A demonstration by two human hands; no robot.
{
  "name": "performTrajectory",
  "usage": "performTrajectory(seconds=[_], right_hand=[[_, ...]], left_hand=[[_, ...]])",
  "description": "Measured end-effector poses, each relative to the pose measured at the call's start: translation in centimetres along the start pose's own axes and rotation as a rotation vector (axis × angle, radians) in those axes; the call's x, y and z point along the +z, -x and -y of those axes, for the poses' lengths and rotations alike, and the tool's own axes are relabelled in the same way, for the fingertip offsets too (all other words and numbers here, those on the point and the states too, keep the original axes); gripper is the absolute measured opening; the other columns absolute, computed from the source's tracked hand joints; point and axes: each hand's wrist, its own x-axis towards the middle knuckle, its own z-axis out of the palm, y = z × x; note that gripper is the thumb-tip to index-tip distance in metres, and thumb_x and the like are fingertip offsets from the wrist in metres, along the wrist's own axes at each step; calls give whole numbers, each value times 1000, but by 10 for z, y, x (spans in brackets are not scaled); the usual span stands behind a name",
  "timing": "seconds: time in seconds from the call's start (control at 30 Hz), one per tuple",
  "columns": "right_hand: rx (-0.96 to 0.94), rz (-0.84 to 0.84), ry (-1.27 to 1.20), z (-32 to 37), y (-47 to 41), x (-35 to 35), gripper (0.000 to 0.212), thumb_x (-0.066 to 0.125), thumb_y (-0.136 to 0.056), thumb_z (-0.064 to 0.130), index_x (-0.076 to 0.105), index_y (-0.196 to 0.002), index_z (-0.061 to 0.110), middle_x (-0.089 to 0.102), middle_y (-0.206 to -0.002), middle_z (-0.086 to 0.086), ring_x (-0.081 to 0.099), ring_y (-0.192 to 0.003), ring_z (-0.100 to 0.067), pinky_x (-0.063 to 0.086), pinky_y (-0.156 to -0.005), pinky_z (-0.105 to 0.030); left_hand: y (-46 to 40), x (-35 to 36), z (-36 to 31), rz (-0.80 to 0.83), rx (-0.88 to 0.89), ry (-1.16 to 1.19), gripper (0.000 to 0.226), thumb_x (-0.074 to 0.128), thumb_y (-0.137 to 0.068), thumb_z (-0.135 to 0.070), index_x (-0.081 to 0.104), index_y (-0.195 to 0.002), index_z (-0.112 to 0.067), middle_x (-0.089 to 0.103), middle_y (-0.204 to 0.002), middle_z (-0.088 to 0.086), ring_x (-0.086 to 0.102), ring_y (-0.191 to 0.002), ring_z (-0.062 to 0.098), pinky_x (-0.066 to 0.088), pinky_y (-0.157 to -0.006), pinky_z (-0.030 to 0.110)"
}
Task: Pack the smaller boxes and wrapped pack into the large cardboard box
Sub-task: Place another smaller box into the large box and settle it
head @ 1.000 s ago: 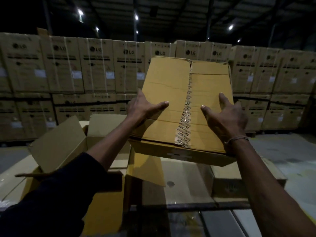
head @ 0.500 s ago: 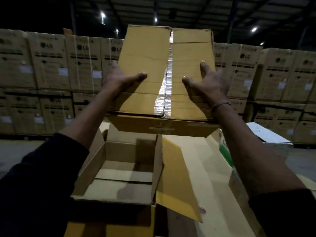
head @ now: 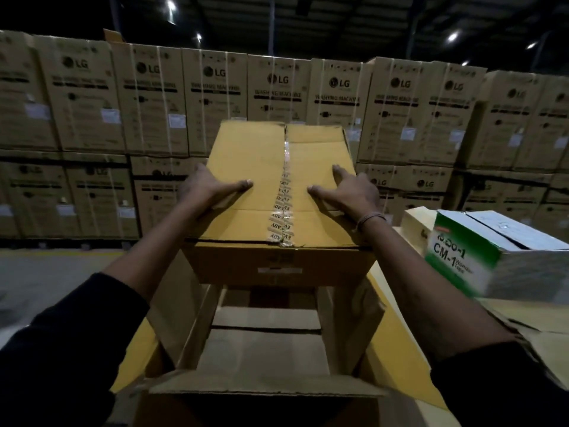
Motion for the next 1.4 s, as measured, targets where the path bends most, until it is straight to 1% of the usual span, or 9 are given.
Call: performTrajectory(seconds=[0.27, 0.4, 0.53, 0.7, 0.9, 1.1, 1.23, 1.33, 1.4], right_hand=[[98, 156, -18, -18, 28, 87, 99, 54, -77, 90, 39, -157, 34, 56, -140, -15, 58, -119, -32, 39, -61, -28], [152, 262, -29, -28, 45, 123, 112, 49, -64, 101, 39, -157, 38, 50, -147, -15, 54, -126, -35, 52, -88, -39], [240, 386, -63, -44, 55, 167, 137, 40, -40, 112, 36, -158, 40, 46, -153, -14, 49, -132, -35, 48, -103, -48], [282, 512, -112, -53, 75, 198, 108, 68, -74, 82, 23, -162, 39, 38, -158, -17, 39, -142, -39, 40, -113, -50], [293, 589, -143, -67, 86, 224, 117, 75, -68, 78, 17, -162, 42, 35, -158, -18, 39, -141, -41, 39, -115, -54], [338, 740, -52, -84, 75, 261, 145, 70, -27, 98, 28, -155, 44, 33, -158, -16, 43, -136, -42, 52, -98, -50], [333, 821, 33, -61, 99, 245, 120, 81, -67, 73, 17, -163, 38, 0, -168, -20, 11, -152, -50, 33, -117, -64], [307, 834, 85, -61, 103, 247, 118, 80, -71, 71, 17, -163, 35, -13, -169, -20, -6, -154, -52, 24, -120, -67], [246, 808, 152, -60, 99, 249, 108, 79, -69, 74, 33, -157, 32, -10, -169, -17, 0, -153, -51, 27, -119, -64]], left_hand=[[5, 55, 70, 131, -98, -138, 138, 70, -49, -93, 34, -149, -5, 50, -148, 16, 54, -128, 37, 52, -94, 46], [15, 82, 105, 261, -124, 18, 159, 75, -33, -93, 20, -158, -12, 43, -155, 16, 46, -137, 35, 46, -107, 54], [33, 104, 127, 292, -214, -74, 128, 81, -58, -77, 29, -153, -8, 45, -151, 16, 48, -135, 36, 46, -105, 52], [53, 123, 142, 353, -264, -171, 128, 82, -69, -67, 13, -156, -5, 37, -156, 18, 42, -140, 37, 42, -107, 49], [65, 138, 162, 416, -273, -260, 124, 81, -72, -65, 14, -157, -4, 37, -157, 19, 43, -141, 36, 44, -104, 46], [65, 155, 181, 524, -235, -342, 121, 81, -70, -66, 18, -157, -11, 46, -149, 15, 52, -130, 33, 52, -93, 43], [72, 170, 193, 635, -245, -503, 125, 77, -65, -76, 18, -156, -15, 30, -157, 22, 49, -130, 38, 54, -93, 46], [72, 182, 194, 667, -141, -622, 126, 70, -62, -85, 21, -155, -14, 12, -163, 26, 33, -142, 47, 46, -106, 58], [73, 187, 181, 654, 54, -748, 114, 63, -70, -85, 29, -154, -16, -2, -167, 23, 9, -151, 50, 28, -116, 66]])
